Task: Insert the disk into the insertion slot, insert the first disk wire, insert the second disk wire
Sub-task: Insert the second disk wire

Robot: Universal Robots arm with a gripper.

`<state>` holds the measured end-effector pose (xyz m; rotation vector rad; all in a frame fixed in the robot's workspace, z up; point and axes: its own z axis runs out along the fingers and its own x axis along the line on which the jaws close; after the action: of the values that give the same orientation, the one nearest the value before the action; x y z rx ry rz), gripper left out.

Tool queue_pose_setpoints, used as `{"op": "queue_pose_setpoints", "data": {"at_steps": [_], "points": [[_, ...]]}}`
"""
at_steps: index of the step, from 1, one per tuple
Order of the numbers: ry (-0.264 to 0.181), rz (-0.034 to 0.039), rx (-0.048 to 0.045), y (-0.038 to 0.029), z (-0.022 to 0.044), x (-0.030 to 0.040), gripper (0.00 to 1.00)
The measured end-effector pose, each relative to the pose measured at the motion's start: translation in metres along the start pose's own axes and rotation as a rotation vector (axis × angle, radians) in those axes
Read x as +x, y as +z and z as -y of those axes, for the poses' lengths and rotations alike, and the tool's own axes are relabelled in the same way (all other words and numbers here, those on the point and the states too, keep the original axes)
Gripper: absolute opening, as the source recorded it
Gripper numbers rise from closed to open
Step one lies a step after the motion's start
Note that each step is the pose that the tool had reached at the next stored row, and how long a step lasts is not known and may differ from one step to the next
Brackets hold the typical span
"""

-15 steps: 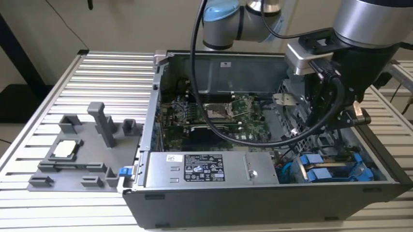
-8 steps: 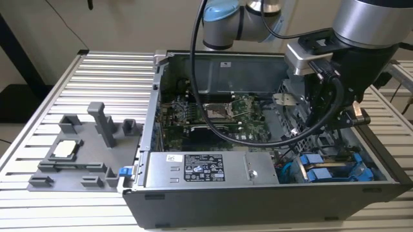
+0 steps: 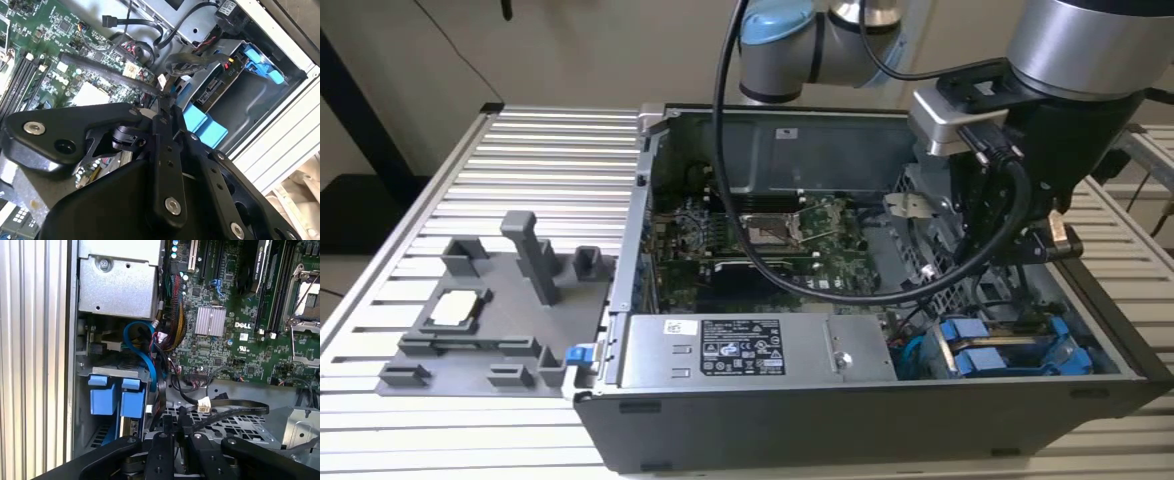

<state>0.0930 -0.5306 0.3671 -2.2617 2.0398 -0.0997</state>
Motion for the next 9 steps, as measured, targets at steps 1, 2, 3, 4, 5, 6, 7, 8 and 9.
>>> {"op": "queue_pose_setpoints", "data": {"at_steps": [1,2,3,4,5,6,7,8,9], "points": [[0.0,0.0001,0.0,0.0,0.0,0.0,0.17],[0.0,0.0001,0.0,0.0,0.0,0.0,0.17],[0.0,0.0001,0.0,0.0,0.0,0.0,0.17],[0.0,0.0002,0.0,0.0,0.0,0.0,0.17],[0.0,0.0002,0.0,0.0,0.0,0.0,0.16],[0.0,0.0003,0.0,0.0,0.0,0.0,0.16],[0.0,0.0003,0.0,0.0,0.0,0.0,0.16],[0.0,0.0004,0.0,0.0,0.0,0.0,0.16],[0.0,0.0003,0.0,0.0,0.0,0.0,0.16]]}}
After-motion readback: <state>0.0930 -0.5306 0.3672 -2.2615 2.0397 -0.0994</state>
